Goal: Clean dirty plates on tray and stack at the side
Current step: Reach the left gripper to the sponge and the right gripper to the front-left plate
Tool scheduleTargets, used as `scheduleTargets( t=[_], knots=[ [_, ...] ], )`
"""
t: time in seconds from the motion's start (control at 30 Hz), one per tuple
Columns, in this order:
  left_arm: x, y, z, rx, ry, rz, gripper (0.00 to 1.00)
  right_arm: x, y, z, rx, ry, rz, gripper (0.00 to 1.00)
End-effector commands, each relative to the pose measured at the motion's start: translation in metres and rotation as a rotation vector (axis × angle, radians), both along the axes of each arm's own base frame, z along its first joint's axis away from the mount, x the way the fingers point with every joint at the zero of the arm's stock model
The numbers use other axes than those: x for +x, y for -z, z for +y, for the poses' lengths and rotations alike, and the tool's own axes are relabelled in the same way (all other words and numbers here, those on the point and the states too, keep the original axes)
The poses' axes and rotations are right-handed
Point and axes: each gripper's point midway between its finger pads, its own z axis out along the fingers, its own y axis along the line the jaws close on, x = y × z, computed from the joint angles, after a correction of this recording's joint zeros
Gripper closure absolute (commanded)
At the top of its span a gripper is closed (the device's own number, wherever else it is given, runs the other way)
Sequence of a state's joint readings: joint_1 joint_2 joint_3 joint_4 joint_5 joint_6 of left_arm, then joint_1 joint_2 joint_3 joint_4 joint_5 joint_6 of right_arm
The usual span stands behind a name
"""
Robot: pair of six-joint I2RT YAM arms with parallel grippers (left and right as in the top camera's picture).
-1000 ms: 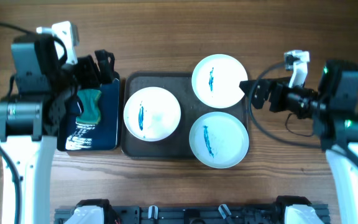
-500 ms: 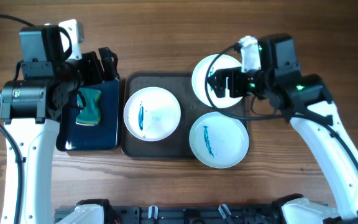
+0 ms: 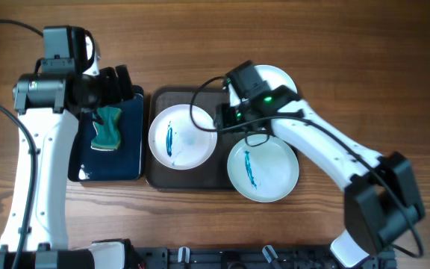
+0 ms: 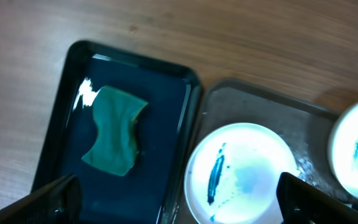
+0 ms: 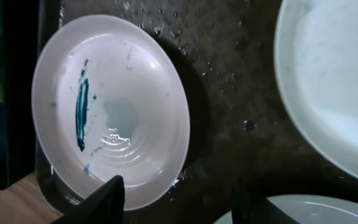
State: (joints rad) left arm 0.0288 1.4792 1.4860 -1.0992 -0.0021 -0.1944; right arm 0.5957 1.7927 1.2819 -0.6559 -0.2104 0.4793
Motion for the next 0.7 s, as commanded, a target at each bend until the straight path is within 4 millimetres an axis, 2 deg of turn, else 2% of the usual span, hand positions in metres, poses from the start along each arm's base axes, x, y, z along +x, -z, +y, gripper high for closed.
scheduleTargets(
  t=[0.0, 0.17, 0.37, 0.47, 0.57, 0.67],
  knots=[
    [0.001, 0.011, 0.028, -0.009, -0.165, 0.040, 0.02, 0.001, 0.024, 0.006, -0.053, 0.032, 0.026, 0.50],
    [-0.004, 0.014, 0.045, -0.012, -0.217, 0.060, 0.02, -0.001, 0.047, 0.012, -0.069, 0.017, 0.056, 0.64],
    [-0.006, 0.019, 0.049, 0.027, -0.179, 0.084, 0.03, 0.002, 0.055, 0.017, -0.056, 0.012, 0.060, 0.66],
    [-0.008, 0.027, 0.052, 0.037, -0.185, 0.116, 0.04, 0.002, 0.067, 0.019, -0.061, 0.010, 0.074, 0.67],
    [-0.008, 0.034, 0.056, 0.052, -0.193, 0.140, 0.06, -0.001, 0.080, 0.021, -0.057, 0.003, 0.104, 0.71],
    [-0.007, 0.044, 0.059, 0.065, -0.198, 0.175, 0.07, 0.000, 0.081, 0.022, -0.051, 0.008, 0.104, 0.77]
  ],
)
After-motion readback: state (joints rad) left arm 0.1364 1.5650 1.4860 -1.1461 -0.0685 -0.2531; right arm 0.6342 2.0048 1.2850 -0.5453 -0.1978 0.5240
